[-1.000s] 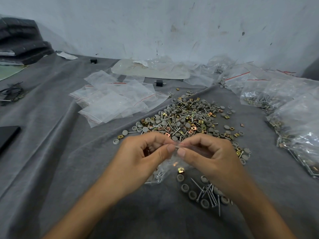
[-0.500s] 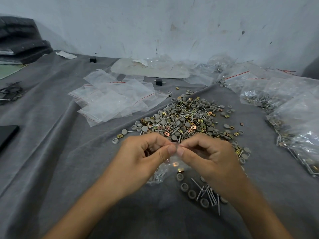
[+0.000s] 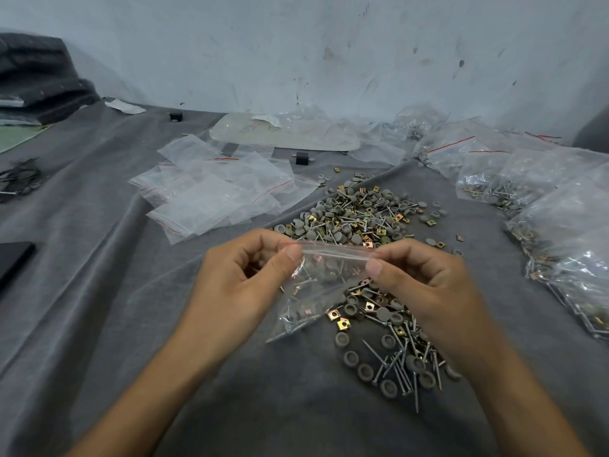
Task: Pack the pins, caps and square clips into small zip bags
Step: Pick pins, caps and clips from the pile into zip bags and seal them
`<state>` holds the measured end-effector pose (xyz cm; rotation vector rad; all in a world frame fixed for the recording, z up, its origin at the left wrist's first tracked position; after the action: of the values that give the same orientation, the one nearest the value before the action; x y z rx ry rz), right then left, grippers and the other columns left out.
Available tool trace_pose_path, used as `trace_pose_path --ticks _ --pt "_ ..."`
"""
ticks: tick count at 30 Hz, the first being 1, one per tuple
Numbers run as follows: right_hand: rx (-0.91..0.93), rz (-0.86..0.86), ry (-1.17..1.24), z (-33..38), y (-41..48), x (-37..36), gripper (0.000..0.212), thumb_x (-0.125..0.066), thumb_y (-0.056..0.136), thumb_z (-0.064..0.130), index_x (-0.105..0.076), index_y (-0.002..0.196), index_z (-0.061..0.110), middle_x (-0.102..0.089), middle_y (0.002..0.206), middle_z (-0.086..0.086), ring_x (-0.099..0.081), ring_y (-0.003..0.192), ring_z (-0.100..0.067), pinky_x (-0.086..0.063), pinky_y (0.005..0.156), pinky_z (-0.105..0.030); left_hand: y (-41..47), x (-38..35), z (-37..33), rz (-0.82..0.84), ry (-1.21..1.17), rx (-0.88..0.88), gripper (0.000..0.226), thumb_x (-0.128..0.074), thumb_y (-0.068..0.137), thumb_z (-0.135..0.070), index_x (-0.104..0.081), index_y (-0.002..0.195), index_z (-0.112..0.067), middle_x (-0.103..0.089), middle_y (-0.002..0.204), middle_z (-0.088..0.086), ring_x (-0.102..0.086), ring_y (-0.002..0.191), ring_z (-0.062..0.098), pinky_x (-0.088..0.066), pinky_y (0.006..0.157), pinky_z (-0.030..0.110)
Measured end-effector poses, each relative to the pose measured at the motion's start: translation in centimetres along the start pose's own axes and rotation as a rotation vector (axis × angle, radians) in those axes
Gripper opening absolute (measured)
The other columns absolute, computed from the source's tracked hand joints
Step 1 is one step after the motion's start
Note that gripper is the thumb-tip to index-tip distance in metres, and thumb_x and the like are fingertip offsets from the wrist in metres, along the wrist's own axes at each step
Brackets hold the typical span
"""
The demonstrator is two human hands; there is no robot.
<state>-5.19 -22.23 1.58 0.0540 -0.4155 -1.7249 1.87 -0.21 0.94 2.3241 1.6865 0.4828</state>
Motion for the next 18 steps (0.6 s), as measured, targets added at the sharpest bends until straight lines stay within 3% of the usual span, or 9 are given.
trace_pose_path --ticks 4,7,9,11,13,18 --pt "0.029 0.010 0.016 0.2 0.0 0.0 0.010 -0.073 0.085 0.030 -0.076 0.090 0.022 -0.070 0.079 0.000 -0.061 0.072 -0.011 -0.051 0.064 -0.023 0.0 -0.1 -0.3 -0.004 0.010 -0.008 0.010 -0.071 0.087 -0.040 -0.075 0.088 -0.031 -0.073 0.077 0.008 -0.061 0.067 0.015 -0.049 0.063 0.026" --pt "0.058 0.003 0.016 0.4 0.0 -0.2 0.006 -0.076 0.087 0.027 -0.075 0.087 0.021 -0.067 0.075 0.001 -0.057 0.068 -0.010 -0.048 0.060 -0.021 -0.3 -0.1 -0.7 -0.011 0.049 -0.031 0.020 -0.070 0.082 -0.049 -0.074 0.094 -0.035 -0.073 0.083 0.007 -0.065 0.074 0.031 -0.052 0.067 0.041" --pt "0.078 0.021 -0.017 0.4 -0.1 -0.5 0.004 -0.074 0.088 0.025 -0.074 0.086 0.022 -0.066 0.072 -0.003 -0.052 0.062 -0.010 -0.043 0.054 -0.021 -0.5 -0.1 -1.0 0.019 0.146 -0.067 0.024 -0.071 0.081 -0.053 -0.073 0.100 -0.039 -0.074 0.089 -0.002 -0.065 0.073 0.023 -0.053 0.065 0.037" --pt "0.104 0.072 -0.067 0.3 -0.3 -1.1 0.005 -0.074 0.090 0.023 -0.073 0.086 0.023 -0.065 0.071 -0.005 -0.052 0.058 -0.010 -0.041 0.052 -0.020 -0.6 -0.2 -1.1 0.039 0.222 -0.102 0.025 -0.074 0.081 -0.052 -0.072 0.102 -0.040 -0.074 0.097 -0.013 -0.068 0.083 0.013 -0.050 0.068 0.022" --pt "0.115 0.112 -0.119 0.1 -0.4 -1.9 0.005 -0.073 0.091 0.021 -0.073 0.087 0.023 -0.067 0.073 -0.002 -0.057 0.059 -0.010 -0.044 0.055 -0.019 -0.6 -0.4 -1.1 0.058 0.321 -0.142 0.019 -0.076 0.081 -0.047 -0.074 0.098 -0.038 -0.073 0.098 -0.019 -0.067 0.093 0.009 -0.045 0.074 0.016" --pt "0.128 0.180 -0.231 -0.5 -0.6 -3.0 0.003 -0.070 0.093 0.030 -0.072 0.092 0.028 -0.068 0.083 0.005 -0.063 0.072 -0.018 -0.050 0.059 -0.025 -0.8 -0.7 -1.0 0.134 0.529 -0.205 0.008 -0.075 0.083 -0.036 -0.076 0.089 -0.031 -0.070 0.088 -0.019 -0.065 0.091 0.007 -0.050 0.078 0.029"
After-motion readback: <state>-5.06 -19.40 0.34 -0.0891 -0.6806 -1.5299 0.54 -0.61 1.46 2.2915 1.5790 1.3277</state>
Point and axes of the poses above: each hand's wrist, its own y-axis towards the middle knuckle, its own x-axis out of the back of the hand, z = x × y, the point moved 2 cm from there along y, towards the middle knuckle
